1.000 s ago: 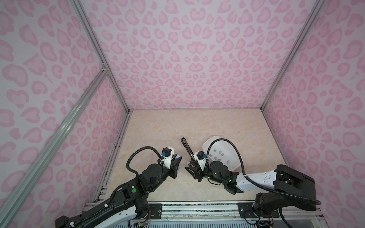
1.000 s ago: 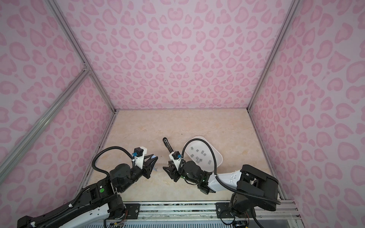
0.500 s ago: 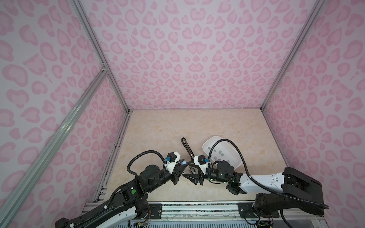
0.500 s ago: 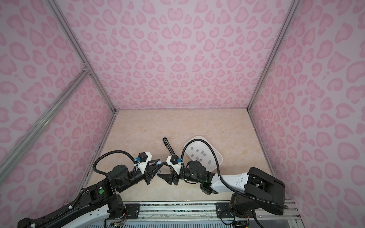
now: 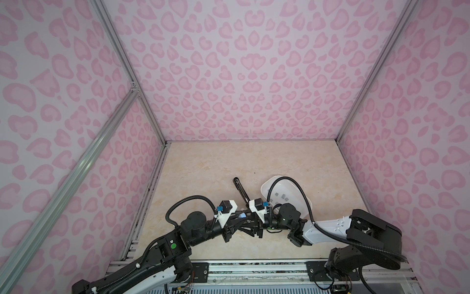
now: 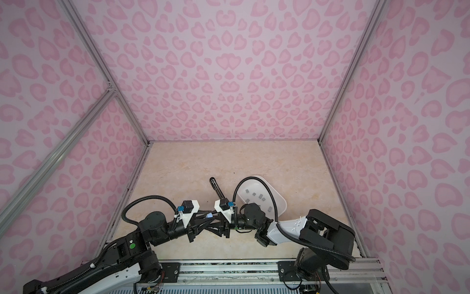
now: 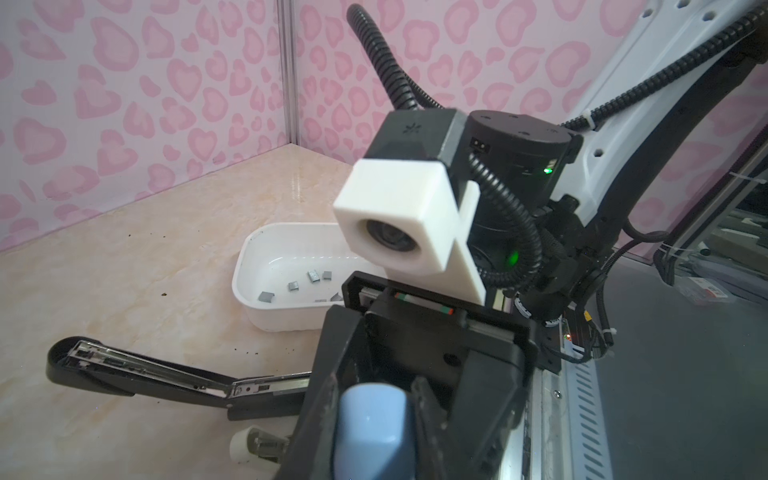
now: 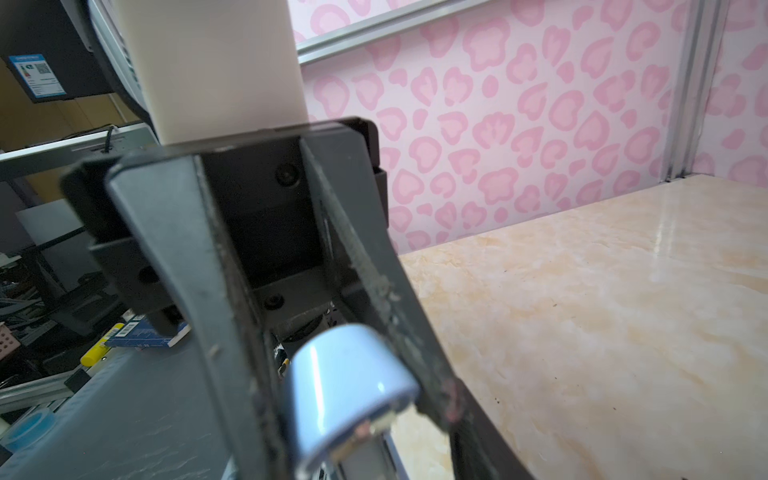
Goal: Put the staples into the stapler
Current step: 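Grasp the light-blue piece with the right gripper while the left holds it, then lower the light-blue piece into the stapler channel with the right gripper while the left withdraws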
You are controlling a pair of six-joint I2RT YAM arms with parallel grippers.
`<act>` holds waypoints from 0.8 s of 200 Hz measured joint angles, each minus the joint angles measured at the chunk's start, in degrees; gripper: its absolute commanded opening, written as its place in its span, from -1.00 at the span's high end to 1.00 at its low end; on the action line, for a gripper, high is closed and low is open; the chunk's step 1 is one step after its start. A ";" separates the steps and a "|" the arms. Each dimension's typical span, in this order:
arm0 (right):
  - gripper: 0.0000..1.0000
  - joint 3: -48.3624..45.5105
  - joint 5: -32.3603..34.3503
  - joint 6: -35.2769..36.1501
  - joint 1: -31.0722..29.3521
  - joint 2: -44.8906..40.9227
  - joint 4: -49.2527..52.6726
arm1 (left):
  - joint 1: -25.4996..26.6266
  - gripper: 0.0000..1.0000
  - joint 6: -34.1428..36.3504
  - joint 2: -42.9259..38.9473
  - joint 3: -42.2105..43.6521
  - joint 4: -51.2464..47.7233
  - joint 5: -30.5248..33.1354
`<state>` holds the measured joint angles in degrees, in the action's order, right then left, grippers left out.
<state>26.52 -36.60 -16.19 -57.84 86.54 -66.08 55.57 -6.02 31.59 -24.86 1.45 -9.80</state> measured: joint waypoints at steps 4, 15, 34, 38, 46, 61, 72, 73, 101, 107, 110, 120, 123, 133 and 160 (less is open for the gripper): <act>0.17 0.00 -0.28 -0.24 0.00 0.11 -0.24 | 0.00 0.93 0.00 -0.04 0.00 0.02 -0.13; 0.23 0.04 -1.22 -0.81 0.04 0.26 -0.74 | 0.00 0.93 0.04 -0.22 0.00 0.04 -0.39; 0.38 0.04 -2.34 -1.42 0.04 0.33 -1.46 | 0.00 0.93 0.17 -0.52 0.00 0.13 -0.52; 0.42 0.04 -2.47 -1.60 0.04 0.33 -1.64 | 0.00 0.93 0.17 -0.66 0.00 0.15 -0.55; 0.47 0.09 -2.86 -1.68 0.04 0.33 -1.79 | 0.00 0.93 0.17 -0.87 0.00 0.17 -0.50; 0.54 0.42 -3.56 -1.77 0.02 0.33 -2.01 | 0.00 0.93 -0.02 -1.33 0.04 0.31 -0.48; 0.56 0.57 -3.76 -1.84 0.02 0.33 -2.10 | 0.00 0.93 -0.02 -1.64 0.09 0.37 -0.50; 0.57 0.61 -3.80 -1.86 0.02 0.33 -2.10 | 0.00 0.93 -0.02 -1.66 0.09 0.37 -0.48; 0.65 0.72 -3.52 -2.21 -0.04 -0.20 -1.18 | 0.00 0.35 -0.31 -1.81 0.09 0.39 -0.37; 0.67 0.79 -3.30 -2.19 -0.07 -0.44 -0.74 | 0.00 0.09 -0.39 -1.81 0.07 0.39 -0.22; 0.67 0.85 -3.19 -2.19 -0.09 -0.57 -0.31 | 0.00 -0.03 -0.46 -1.81 0.07 0.39 -0.11; 0.67 1.14 -1.77 -2.25 -0.22 -1.22 1.09 | 0.00 -0.35 -0.44 -1.77 -0.02 0.28 0.37; 0.68 1.31 -0.83 -2.23 -0.24 -1.46 1.95 | 0.02 -0.43 -0.48 -1.77 -0.02 0.28 0.52; 0.68 1.70 1.36 -2.25 -0.26 -1.99 4.15 | 0.04 -0.63 -1.09 -1.81 -0.37 -0.04 1.66; 0.70 5.11 10.56 -1.57 -2.01 -4.09 14.91 | 0.11 -0.94 -4.87 -1.79 -3.37 -3.43 13.07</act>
<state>31.64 -26.04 -17.76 -59.86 82.46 -51.18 55.68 -10.90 29.80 -28.23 -1.98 3.27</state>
